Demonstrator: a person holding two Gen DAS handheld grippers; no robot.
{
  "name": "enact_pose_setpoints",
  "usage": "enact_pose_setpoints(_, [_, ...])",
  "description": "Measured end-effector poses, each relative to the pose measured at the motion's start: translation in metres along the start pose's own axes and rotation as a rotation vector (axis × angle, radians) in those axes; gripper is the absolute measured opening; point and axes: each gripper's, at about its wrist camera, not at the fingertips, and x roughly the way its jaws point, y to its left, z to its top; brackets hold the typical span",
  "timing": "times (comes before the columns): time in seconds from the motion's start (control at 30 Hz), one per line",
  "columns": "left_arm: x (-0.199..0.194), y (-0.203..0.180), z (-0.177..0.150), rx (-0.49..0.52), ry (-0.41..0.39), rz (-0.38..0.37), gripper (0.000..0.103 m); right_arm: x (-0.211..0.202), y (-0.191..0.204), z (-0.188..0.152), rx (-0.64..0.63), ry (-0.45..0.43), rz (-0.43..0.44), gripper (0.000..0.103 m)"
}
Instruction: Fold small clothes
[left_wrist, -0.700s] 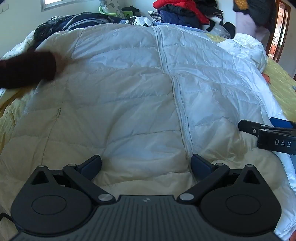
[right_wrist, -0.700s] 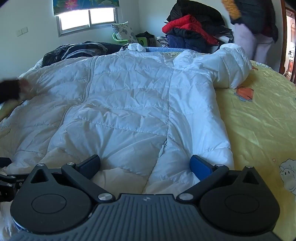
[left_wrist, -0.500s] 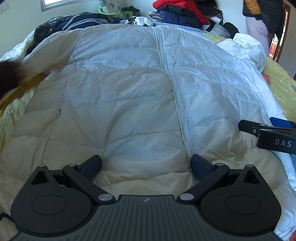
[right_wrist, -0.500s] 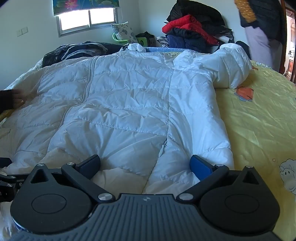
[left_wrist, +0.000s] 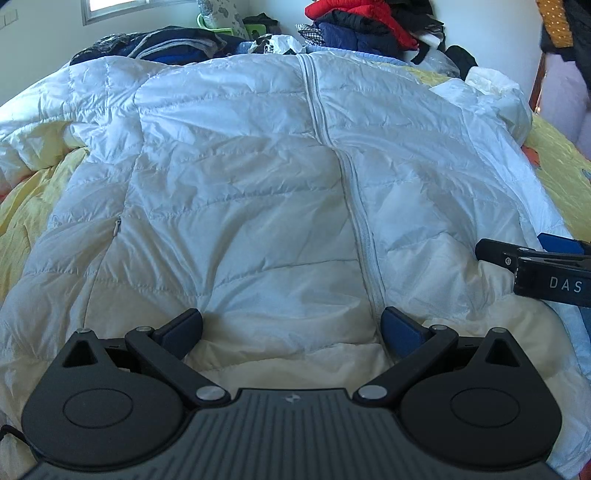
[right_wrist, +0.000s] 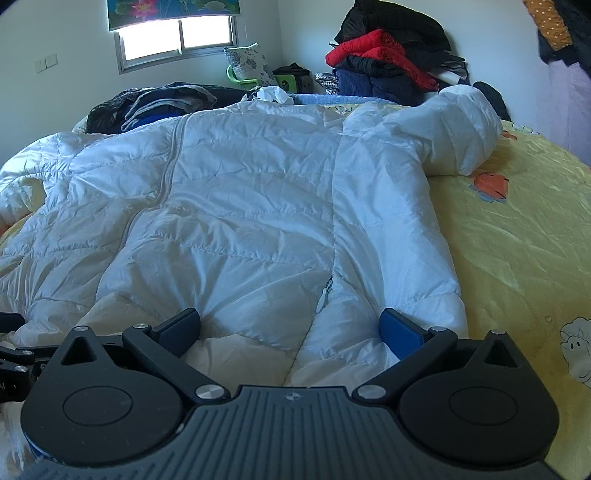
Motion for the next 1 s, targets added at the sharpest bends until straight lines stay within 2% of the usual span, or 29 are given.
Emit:
enact_pose_setpoints(0.23, [-0.003,0.004,-0.002,0.003,-0.001,-0.002,0.103,0.001,0.0,0.0,-0.005,0.004,-0.002,0.102])
enact_pose_setpoints(0.33, [-0.007,0.007,0.0,0.01,0.001,-0.01,0.103,-0.001,-0.003,0.004,-0.001,0.021,0.029,0.103])
enact_pose_setpoints(0.43, [-0.013,0.012,0.003,-0.014,0.004,-0.014,0.103,-0.006,-0.018,0.019,0.067,0.047,0.077,0.102])
enact_pose_setpoints(0.5, [-0.018,0.017,0.008,-0.031,0.018,-0.017,0.103,-0.011,-0.031,0.03,0.129,0.03,0.092,0.102])
enact_pose_setpoints(0.57, [-0.023,0.021,0.013,-0.036,0.002,-0.008,0.103,-0.015,-0.046,0.043,0.175,-0.01,0.081,0.102])
enact_pose_setpoints(0.63, [-0.028,0.022,0.02,-0.028,-0.028,0.02,0.103,-0.013,-0.061,0.056,0.188,-0.032,0.033,0.102])
enact_pose_setpoints(0.73, [-0.032,0.026,0.032,-0.045,-0.031,0.013,0.103,-0.002,-0.089,0.08,0.192,-0.032,-0.014,0.102])
enact_pose_setpoints(0.8, [-0.03,0.026,0.042,-0.046,-0.001,0.019,0.103,0.005,-0.112,0.094,0.232,-0.051,0.005,0.102])
enact_pose_setpoints(0.9, [-0.025,0.027,0.053,-0.061,0.004,0.006,0.103,0.019,-0.167,0.12,0.339,-0.113,0.053,0.102])
enact_pose_setpoints(1.0, [-0.02,0.021,0.063,-0.042,-0.033,0.016,0.103,0.042,-0.229,0.139,0.5,-0.17,0.08,0.102])
